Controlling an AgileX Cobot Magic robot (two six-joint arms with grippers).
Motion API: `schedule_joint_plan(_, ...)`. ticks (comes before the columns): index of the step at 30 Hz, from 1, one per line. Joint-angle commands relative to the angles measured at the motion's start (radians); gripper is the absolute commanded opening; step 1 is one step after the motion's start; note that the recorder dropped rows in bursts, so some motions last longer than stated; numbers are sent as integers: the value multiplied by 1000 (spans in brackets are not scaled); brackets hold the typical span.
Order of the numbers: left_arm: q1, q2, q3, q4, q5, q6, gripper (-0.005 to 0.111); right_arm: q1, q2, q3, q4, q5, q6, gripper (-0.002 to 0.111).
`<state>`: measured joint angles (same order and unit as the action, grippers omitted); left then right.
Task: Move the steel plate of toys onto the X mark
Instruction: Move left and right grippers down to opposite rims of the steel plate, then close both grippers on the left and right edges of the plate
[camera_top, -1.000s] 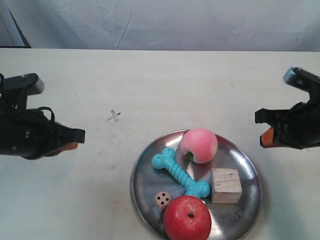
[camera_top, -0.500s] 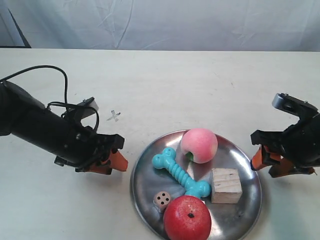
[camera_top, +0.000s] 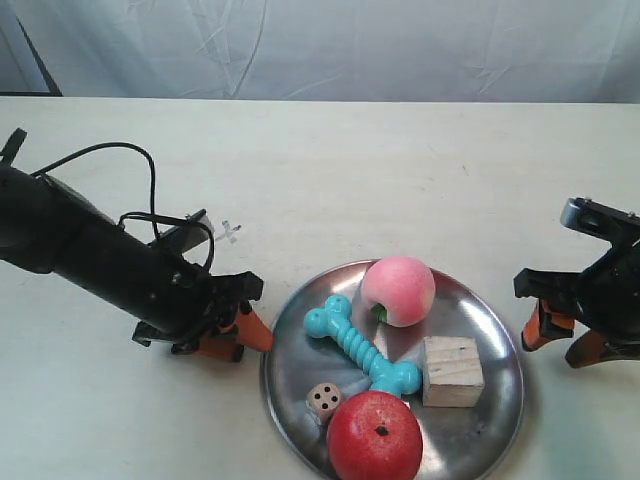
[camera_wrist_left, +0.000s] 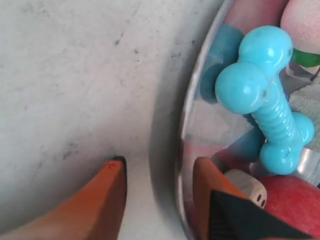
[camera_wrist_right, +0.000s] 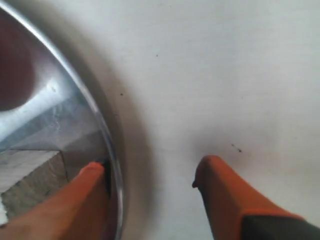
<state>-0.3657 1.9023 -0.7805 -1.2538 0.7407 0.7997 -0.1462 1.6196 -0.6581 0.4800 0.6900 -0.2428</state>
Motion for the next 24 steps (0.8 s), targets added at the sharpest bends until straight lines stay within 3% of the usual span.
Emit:
schedule_joint_plan(1, -16, 12, -17, -18, 15, 20, 42, -4, 1, 39, 46, -51, -11, 50)
schedule_joint_plan(10, -105, 12, -27, -1, -38, 21, 42, -2, 53, 67, 170, -65, -118, 50)
schedule_joint_plan(16, -105, 12, -27, 7, -46, 21, 42, -2, 114, 98, 390, -68, -327, 50)
schedule_joint_plan(24, -105, 12, -27, 7, -64, 18, 42, -2, 212, 106, 413, -51, -341, 48)
